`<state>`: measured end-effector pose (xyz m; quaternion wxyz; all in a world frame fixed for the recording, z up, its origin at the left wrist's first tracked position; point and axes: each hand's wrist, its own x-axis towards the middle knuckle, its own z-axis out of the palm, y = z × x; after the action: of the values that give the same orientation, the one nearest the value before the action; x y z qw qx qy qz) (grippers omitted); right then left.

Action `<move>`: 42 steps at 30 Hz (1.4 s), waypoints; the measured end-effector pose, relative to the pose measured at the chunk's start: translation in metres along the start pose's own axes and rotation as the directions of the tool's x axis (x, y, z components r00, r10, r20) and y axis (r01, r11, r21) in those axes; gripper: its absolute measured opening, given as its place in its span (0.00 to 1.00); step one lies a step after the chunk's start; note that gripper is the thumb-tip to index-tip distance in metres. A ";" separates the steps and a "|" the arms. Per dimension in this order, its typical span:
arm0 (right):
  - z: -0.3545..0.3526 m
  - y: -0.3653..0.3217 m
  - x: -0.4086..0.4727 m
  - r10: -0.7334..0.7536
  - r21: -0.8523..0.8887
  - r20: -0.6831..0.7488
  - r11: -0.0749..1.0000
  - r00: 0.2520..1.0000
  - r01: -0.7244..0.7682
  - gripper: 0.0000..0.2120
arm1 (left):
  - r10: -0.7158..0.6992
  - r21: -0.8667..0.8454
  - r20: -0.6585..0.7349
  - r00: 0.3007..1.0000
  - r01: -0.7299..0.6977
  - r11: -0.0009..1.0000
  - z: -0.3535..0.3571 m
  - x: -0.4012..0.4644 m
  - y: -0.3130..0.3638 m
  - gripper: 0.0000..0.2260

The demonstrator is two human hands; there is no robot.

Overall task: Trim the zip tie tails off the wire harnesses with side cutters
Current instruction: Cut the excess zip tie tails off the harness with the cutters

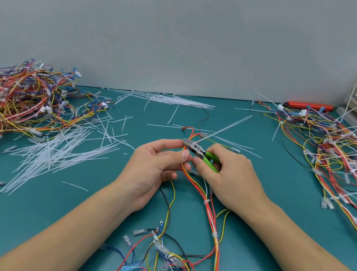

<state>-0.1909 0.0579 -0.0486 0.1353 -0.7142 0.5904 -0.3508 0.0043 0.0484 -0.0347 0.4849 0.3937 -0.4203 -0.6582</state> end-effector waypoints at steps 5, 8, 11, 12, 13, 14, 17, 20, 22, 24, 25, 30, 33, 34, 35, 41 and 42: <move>0.000 0.001 0.003 0.002 -0.034 0.005 0.999 1.000 -0.002 0.15 | -0.002 -0.006 0.007 1.000 0.002 1.000 0.001 0.000 0.001 0.24; 0.000 0.002 0.003 -0.008 -0.018 0.002 1.000 1.000 0.008 0.14 | -0.007 0.003 0.005 1.000 0.006 1.000 0.000 0.000 0.001 0.24; -0.001 0.004 0.004 -0.023 0.010 0.000 1.000 1.000 0.023 0.15 | -0.008 -0.010 0.001 1.000 0.008 1.000 0.000 0.000 0.001 0.25; -0.002 0.004 0.005 -0.029 0.013 0.005 1.000 1.000 0.028 0.16 | -0.009 -0.016 0.000 1.000 0.009 1.000 0.000 0.000 0.001 0.25; -0.003 0.003 0.006 -0.029 0.011 0.014 1.000 0.999 0.029 0.17 | -0.011 -0.019 -0.001 1.000 0.011 1.000 0.000 0.000 0.001 0.24; -0.003 0.003 0.006 -0.025 0.008 0.019 1.000 0.999 0.025 0.18 | -0.013 -0.019 0.000 1.000 0.013 1.000 0.001 -0.001 0.001 0.24; -0.003 0.003 0.005 -0.010 0.012 0.012 1.000 1.000 0.009 0.17 | -0.016 -0.019 0.003 1.000 0.016 1.000 0.001 -0.001 0.002 0.24; 0.000 0.002 0.004 -0.012 0.009 0.002 1.000 1.000 0.012 0.16 | -0.014 -0.019 0.004 1.000 0.014 1.000 0.001 -0.001 0.002 0.23; 0.000 0.003 0.004 -0.012 0.036 -0.005 0.999 1.000 0.013 0.14 | -0.015 -0.011 0.010 1.000 0.016 1.000 0.001 -0.001 0.001 0.23; 0.000 0.004 0.004 -0.009 0.065 -0.003 0.998 1.000 0.010 0.13 | -0.015 -0.010 0.012 1.000 0.015 1.000 0.000 0.000 0.001 0.23; 0.000 0.004 0.004 -0.011 0.062 -0.002 0.998 1.000 0.011 0.12 | -0.014 -0.014 0.013 1.000 0.014 1.000 0.000 0.000 0.001 0.22; 0.000 0.004 0.005 -0.020 0.018 -0.002 1.000 1.000 0.020 0.13 | -0.017 -0.014 0.015 1.000 0.017 1.000 0.000 0.000 0.001 0.22; -0.002 0.005 0.005 -0.028 0.030 0.009 0.999 1.000 0.027 0.15 | -0.018 -0.010 0.018 1.000 0.018 1.000 0.000 0.000 0.001 0.21; -0.002 0.006 0.006 -0.026 0.044 0.015 0.999 1.000 0.025 0.17 | -0.017 -0.013 0.017 1.000 0.018 1.000 0.000 0.000 0.001 0.21; -0.003 0.006 0.006 -0.022 0.062 0.024 0.998 0.999 0.021 0.18 | -0.017 -0.015 0.015 1.000 0.018 1.000 0.000 -0.001 0.001 0.22; -0.002 0.008 0.004 -0.010 0.064 0.009 0.998 1.000 0.009 0.20 | -0.018 -0.010 0.019 1.000 0.018 1.000 0.000 -0.001 0.002 0.22; -0.001 0.007 0.004 -0.007 0.054 0.002 0.999 1.000 0.007 0.19 | -0.019 -0.010 0.020 1.000 0.019 1.000 0.000 -0.001 0.002 0.22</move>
<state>-0.1966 0.0525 -0.0510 0.1540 -0.7128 0.5781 -0.3661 0.0052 0.0495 -0.0326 0.4763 0.3888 -0.4182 -0.6687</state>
